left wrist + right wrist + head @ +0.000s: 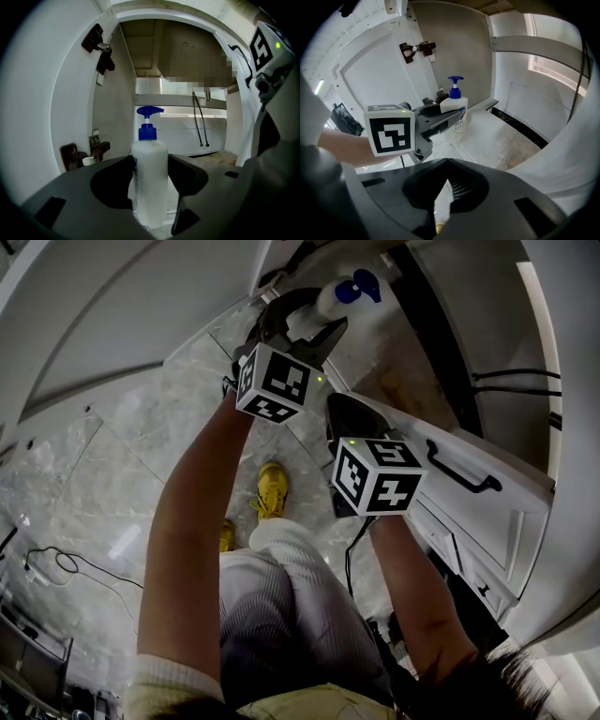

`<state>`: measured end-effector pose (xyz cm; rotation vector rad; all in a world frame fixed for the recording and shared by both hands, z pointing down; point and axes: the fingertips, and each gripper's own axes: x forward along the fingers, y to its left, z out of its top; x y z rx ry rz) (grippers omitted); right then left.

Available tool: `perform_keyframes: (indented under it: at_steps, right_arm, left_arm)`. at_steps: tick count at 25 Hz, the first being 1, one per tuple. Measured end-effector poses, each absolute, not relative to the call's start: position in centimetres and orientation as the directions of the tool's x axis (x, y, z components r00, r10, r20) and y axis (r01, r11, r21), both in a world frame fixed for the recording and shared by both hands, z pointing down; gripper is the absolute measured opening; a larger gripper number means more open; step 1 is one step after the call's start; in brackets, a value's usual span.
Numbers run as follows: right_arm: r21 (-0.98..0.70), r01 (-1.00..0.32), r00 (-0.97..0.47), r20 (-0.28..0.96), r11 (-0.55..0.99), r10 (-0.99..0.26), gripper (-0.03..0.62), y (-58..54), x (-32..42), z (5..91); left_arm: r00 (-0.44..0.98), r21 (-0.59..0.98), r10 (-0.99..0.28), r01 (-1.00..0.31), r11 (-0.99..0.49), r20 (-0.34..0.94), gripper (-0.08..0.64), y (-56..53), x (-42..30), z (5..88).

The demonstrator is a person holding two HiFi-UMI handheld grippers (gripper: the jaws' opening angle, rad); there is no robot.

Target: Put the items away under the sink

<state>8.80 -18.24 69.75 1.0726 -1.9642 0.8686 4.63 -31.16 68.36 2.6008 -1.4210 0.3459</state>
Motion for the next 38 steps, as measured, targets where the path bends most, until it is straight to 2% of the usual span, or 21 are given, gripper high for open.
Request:
perform_keyframes:
  at_steps: [15,32,38]
  right_arm:
    - [-0.212,-0.886,-0.383,0.837,0.412,-0.392,0.025,-18.7,8.9,71.1]
    - [-0.211,-0.888,-0.377,0.844,0.409,-0.382,0.025,-17.8,8.5,72.1]
    - [-0.205,-0.893,-0.366,0.848,0.401,-0.382,0.025,-17.8,8.9,72.5]
  left_arm:
    - [0.505,0.040,-0.841,-0.860,-0.508,0.195,0.261,-33.6,4.8,68.1]
    - [0.564,-0.009,-0.790,-0.813,-0.583,0.238,0.262,-31.6,4.3,70.0]
    - [0.542,-0.003,-0.805,-0.829,-0.559,0.243,0.253,-32.0,4.1,70.7]
